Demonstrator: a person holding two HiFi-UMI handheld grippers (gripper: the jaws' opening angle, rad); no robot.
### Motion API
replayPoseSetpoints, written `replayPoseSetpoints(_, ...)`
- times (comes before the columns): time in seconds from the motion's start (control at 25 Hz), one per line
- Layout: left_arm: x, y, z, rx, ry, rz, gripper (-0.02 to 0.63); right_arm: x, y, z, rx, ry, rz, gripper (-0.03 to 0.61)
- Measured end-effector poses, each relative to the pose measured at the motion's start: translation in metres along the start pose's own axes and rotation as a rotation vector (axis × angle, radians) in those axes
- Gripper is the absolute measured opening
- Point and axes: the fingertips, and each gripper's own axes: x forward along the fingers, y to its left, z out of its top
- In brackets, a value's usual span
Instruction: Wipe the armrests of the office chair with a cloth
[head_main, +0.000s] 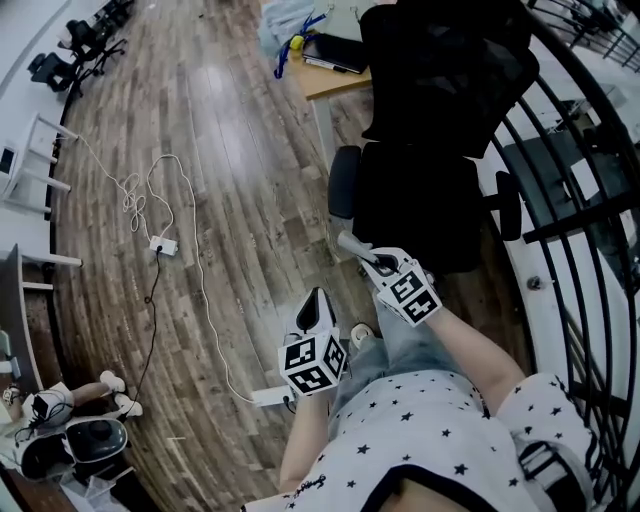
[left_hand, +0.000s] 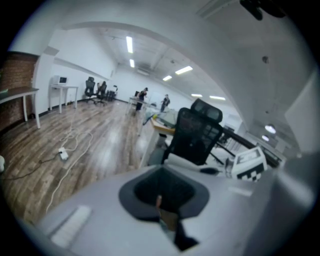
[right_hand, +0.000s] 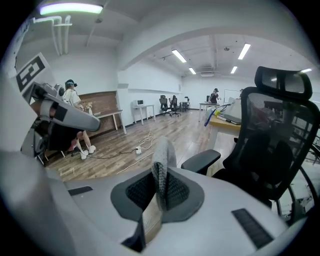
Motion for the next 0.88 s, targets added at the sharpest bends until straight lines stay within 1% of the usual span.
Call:
replayPoseSetpoints(0.16, -0.014, -0.007, -0.004, 0.016, -0.009, -0.03, 0.006, -0.027, 0.021, 0.001, 0.002, -0.025, -0.009, 0.026)
replayPoseSetpoints(0.32, -0.024, -0.016, -0.006, 0.034, -0.012, -0.076, 0.007, -0.053, 0.034, 0.007, 0.036, -0.06, -0.041, 0.026)
replayPoseSetpoints(0.44, -0.028, -0.025, -0.007, 0.053, -0.01, -0.104, 0.006, -0.069, 0.042, 0.008, 0.06, -0.081, -0.048, 0.026)
replayPoseSetpoints(0.68, -0.025, -0.05, -0.007, 0.085, -0.012, -0.174, 0.008, -0.095, 0.039, 0.006, 0.091, -0.107, -0.07, 0.026)
replayPoseSetpoints(0.88, -0.019, -0.072, -0.011, 0.109, -0.007, -0.209, 0.008, -0.122, 0.026, 0.013, 0.145, -0.167, -0.101, 0.026)
